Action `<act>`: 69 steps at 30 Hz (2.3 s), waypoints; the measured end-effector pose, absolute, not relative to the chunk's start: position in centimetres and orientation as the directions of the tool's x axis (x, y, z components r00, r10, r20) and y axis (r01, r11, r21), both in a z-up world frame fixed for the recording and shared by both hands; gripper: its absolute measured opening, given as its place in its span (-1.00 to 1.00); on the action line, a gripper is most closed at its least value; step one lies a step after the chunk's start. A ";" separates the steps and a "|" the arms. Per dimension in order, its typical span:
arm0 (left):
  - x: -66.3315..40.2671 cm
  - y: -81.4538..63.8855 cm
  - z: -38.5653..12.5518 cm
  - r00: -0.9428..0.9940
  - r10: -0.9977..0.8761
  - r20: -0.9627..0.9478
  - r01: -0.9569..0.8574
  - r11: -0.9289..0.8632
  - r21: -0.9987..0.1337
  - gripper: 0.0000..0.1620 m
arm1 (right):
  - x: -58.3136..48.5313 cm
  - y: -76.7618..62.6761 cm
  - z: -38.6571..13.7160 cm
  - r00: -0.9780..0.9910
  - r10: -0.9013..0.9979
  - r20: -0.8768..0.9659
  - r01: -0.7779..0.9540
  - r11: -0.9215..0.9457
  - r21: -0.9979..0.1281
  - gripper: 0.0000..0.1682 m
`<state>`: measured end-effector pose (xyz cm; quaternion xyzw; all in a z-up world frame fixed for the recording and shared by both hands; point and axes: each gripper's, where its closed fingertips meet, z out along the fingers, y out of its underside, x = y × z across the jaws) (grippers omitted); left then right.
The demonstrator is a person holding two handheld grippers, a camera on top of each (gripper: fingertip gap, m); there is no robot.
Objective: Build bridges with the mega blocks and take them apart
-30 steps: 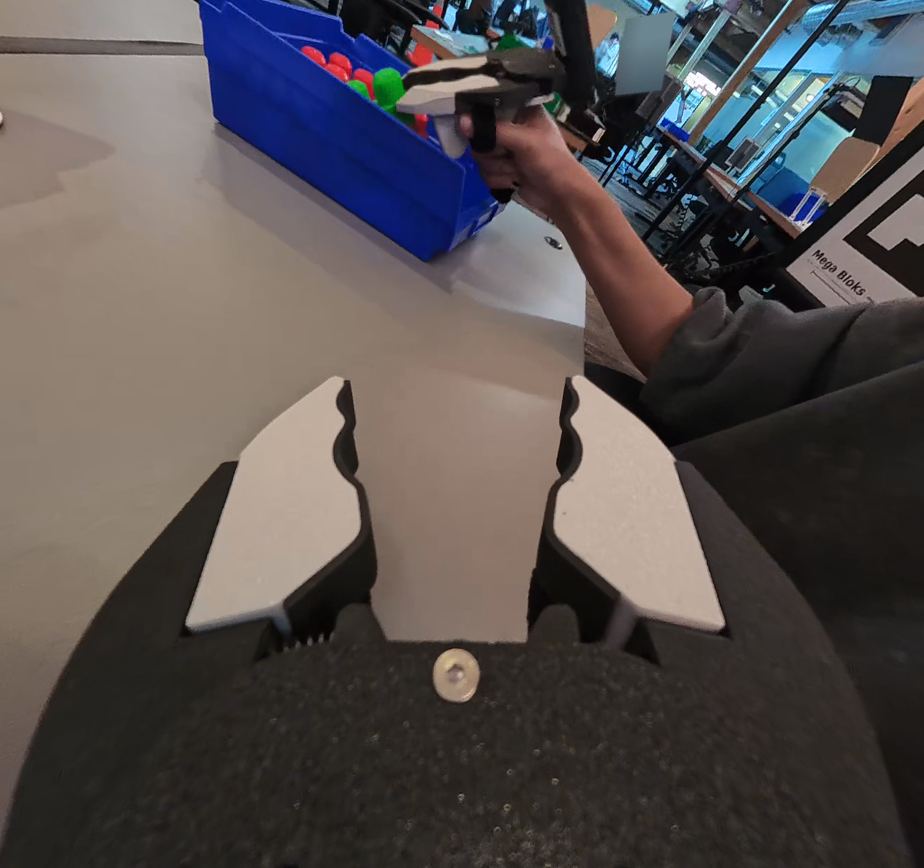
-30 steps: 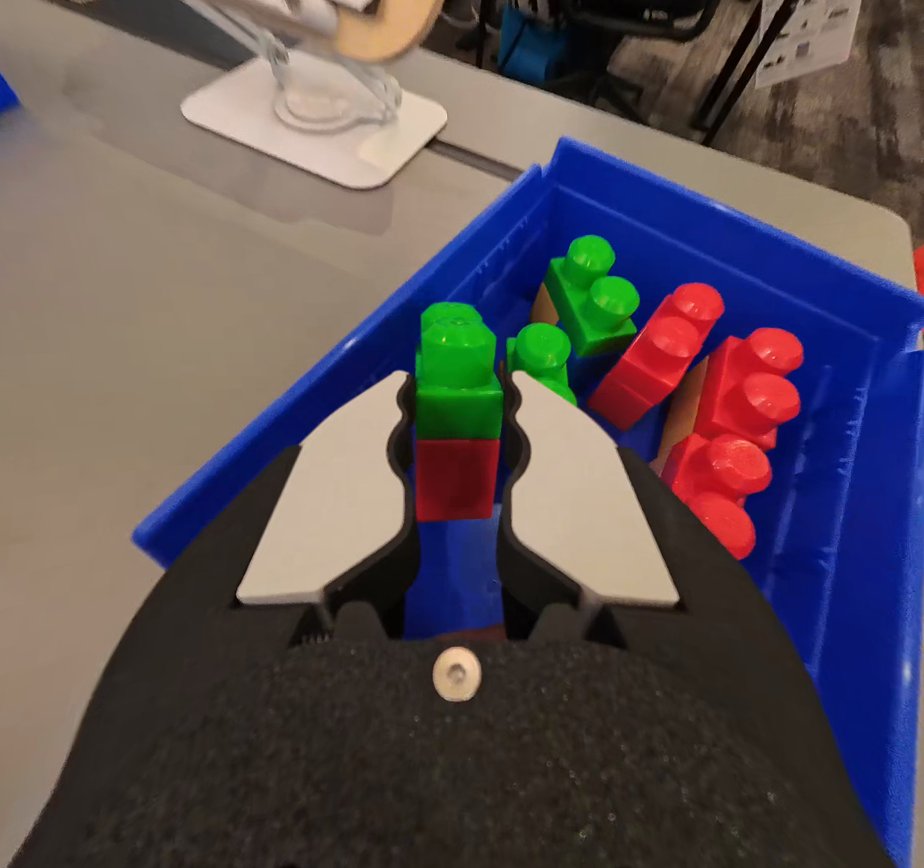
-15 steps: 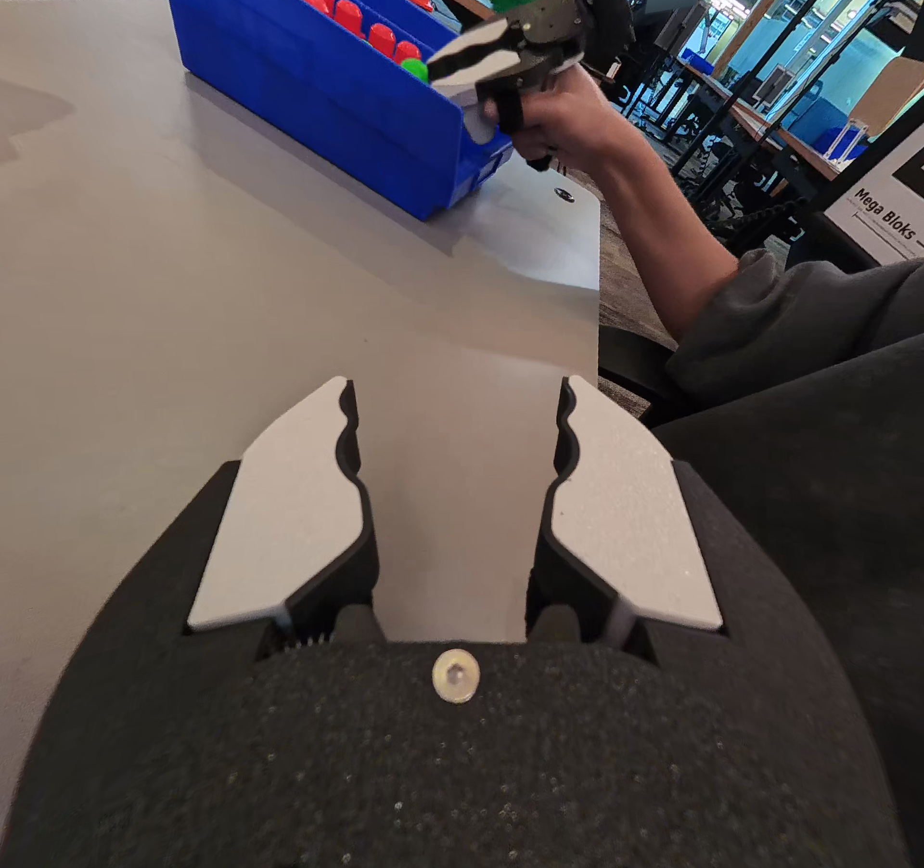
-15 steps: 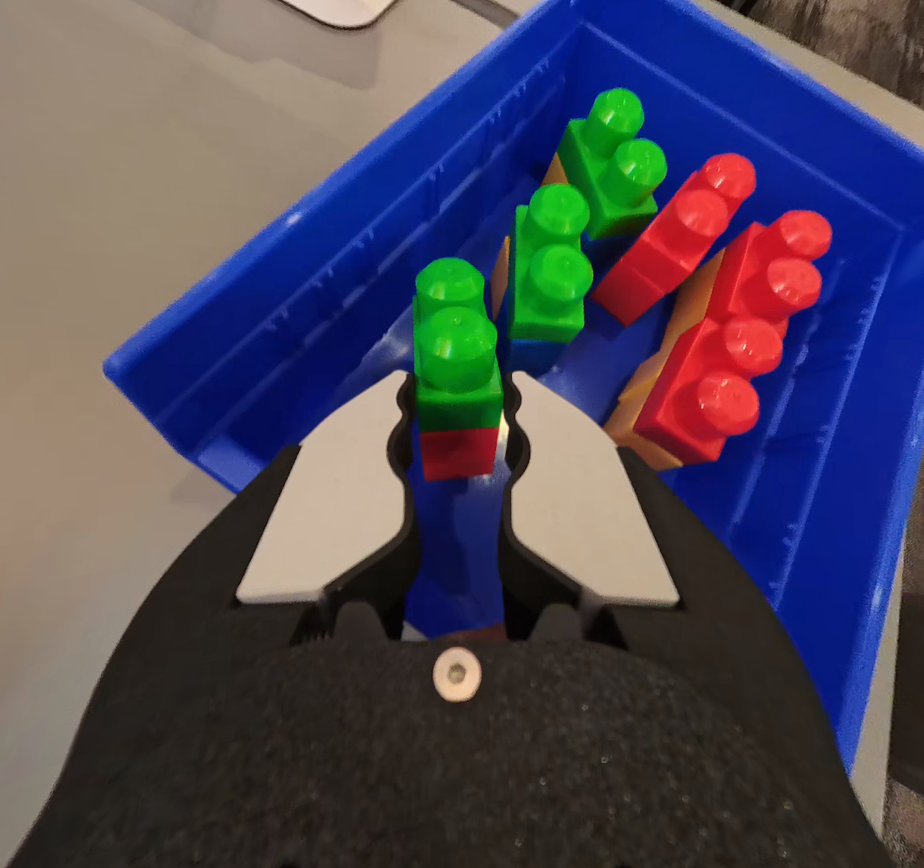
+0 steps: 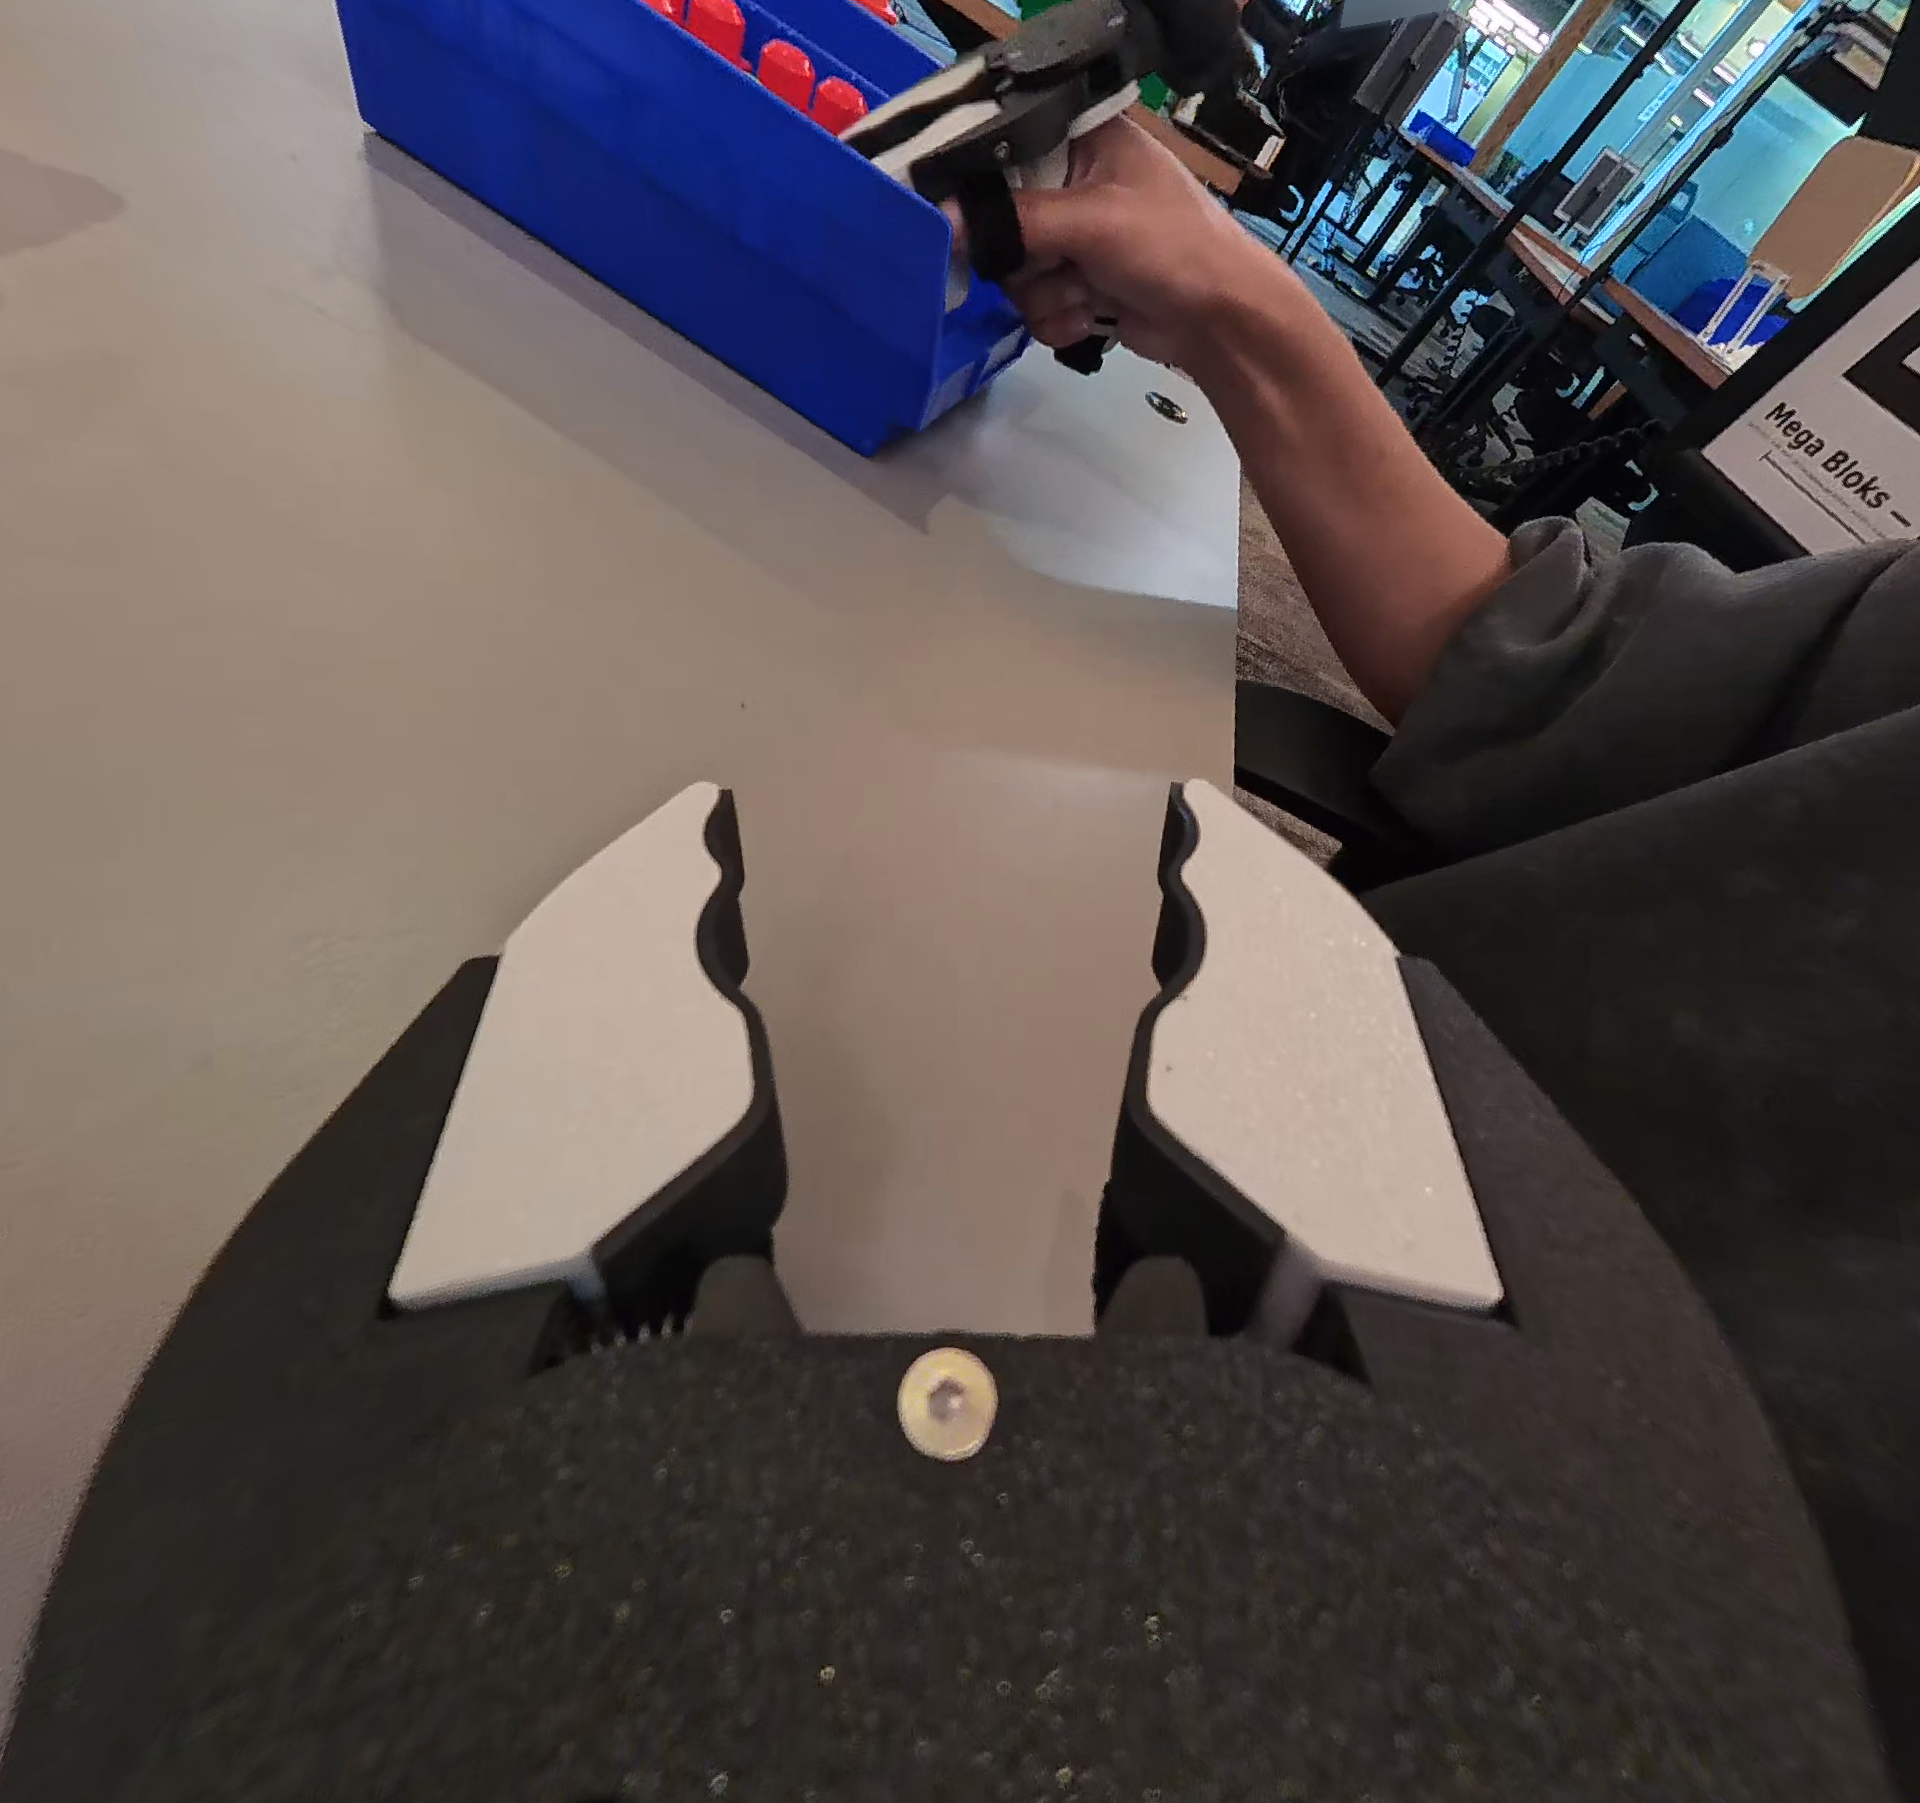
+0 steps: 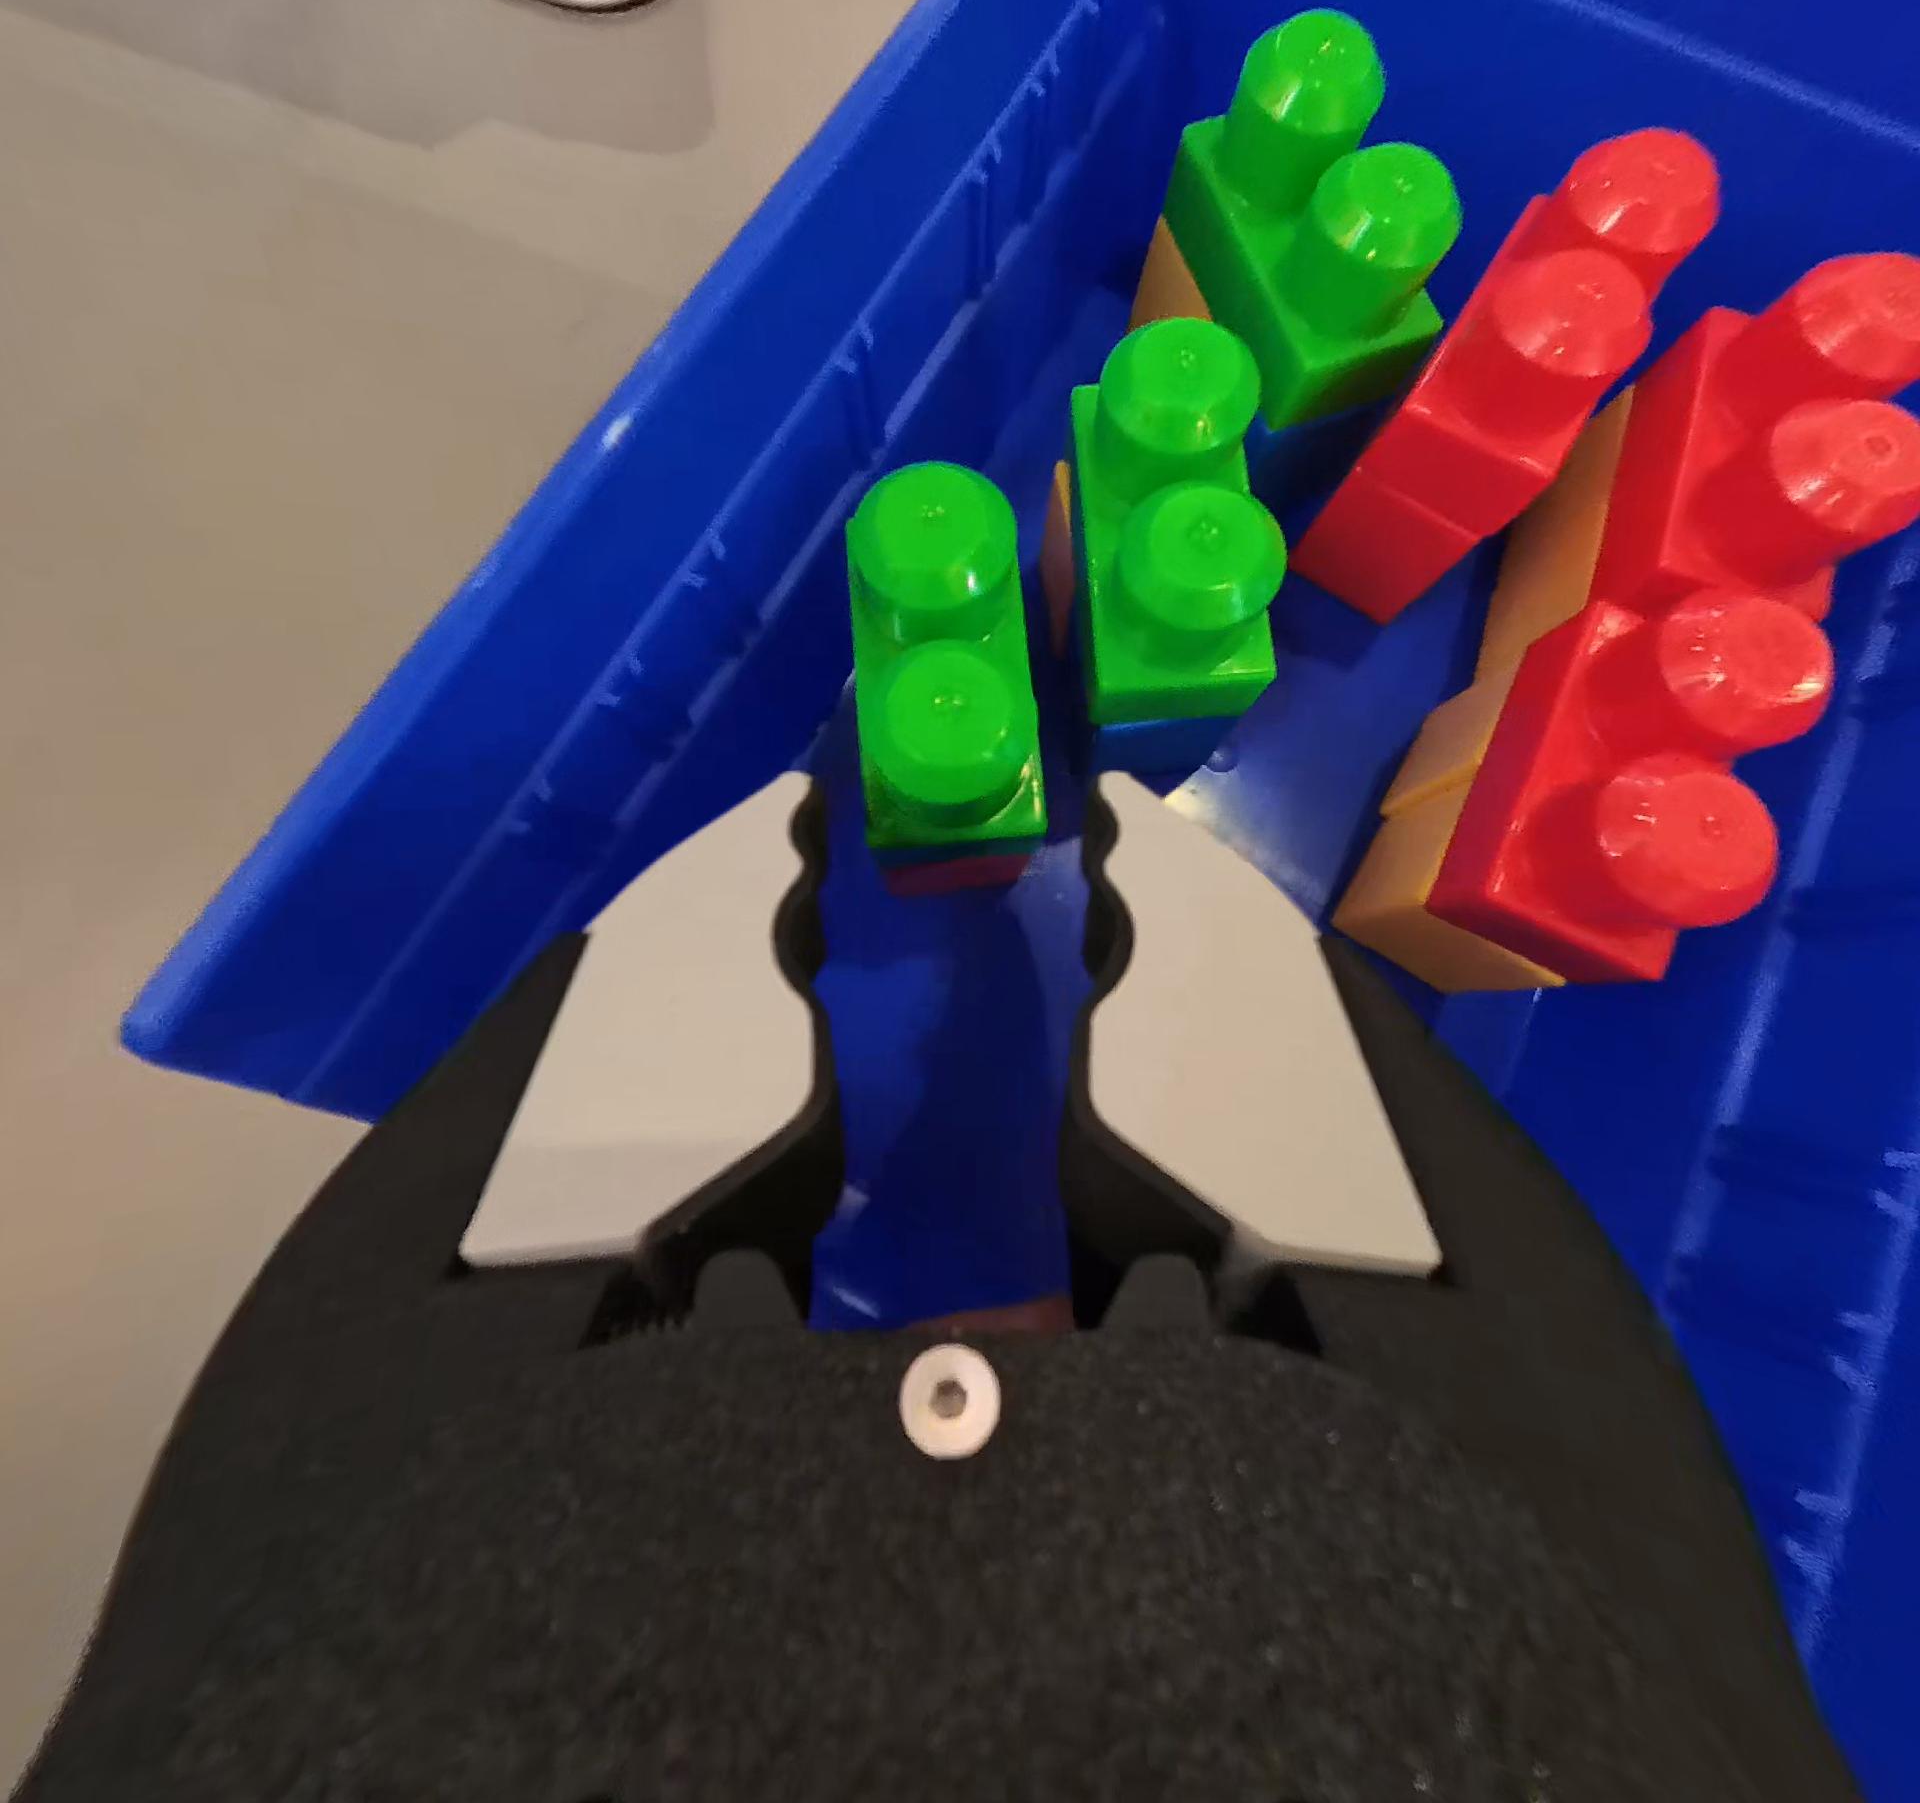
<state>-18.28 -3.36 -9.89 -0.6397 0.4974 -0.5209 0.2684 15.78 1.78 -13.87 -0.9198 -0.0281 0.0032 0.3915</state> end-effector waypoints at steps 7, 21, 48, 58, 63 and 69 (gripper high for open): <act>-18.9 -0.8 -7.2 0.051 -0.969 0.240 -0.154 -0.245 -0.957 -0.04 | 13.2 -1.4 -1.9 0.994 0.105 0.018 0.059 -0.395 -0.917 -0.38; -22.7 1.0 -8.0 0.309 -0.916 0.256 -0.159 -0.315 -0.936 0.07 | -14.3 -0.9 -7.5 0.720 0.679 -0.143 0.031 -0.237 -0.971 -0.52; -37.7 13.3 -14.3 -0.050 -0.998 -0.025 -0.943 0.055 -0.329 -0.04 | -14.7 -1.8 -10.3 0.726 0.686 -0.049 0.182 -0.260 -0.948 -0.53; -38.1 14.1 -17.5 -0.156 -0.986 0.061 -0.959 0.136 -0.248 -0.13 | -13.9 -0.7 -11.3 0.742 0.665 -0.091 0.166 -0.313 -0.935 -0.54; -38.6 15.0 -10.9 -0.116 -0.993 -0.011 -0.930 0.112 -0.349 -0.13 | -13.2 -0.8 -10.9 0.743 0.664 -0.085 0.161 -0.300 -0.940 -0.55; -30.4 8.5 -4.5 -0.351 -0.935 -0.059 -0.783 0.327 -0.529 -0.13 | -12.1 -0.7 -10.2 0.748 0.653 -0.119 0.118 -0.307 -0.944 -0.55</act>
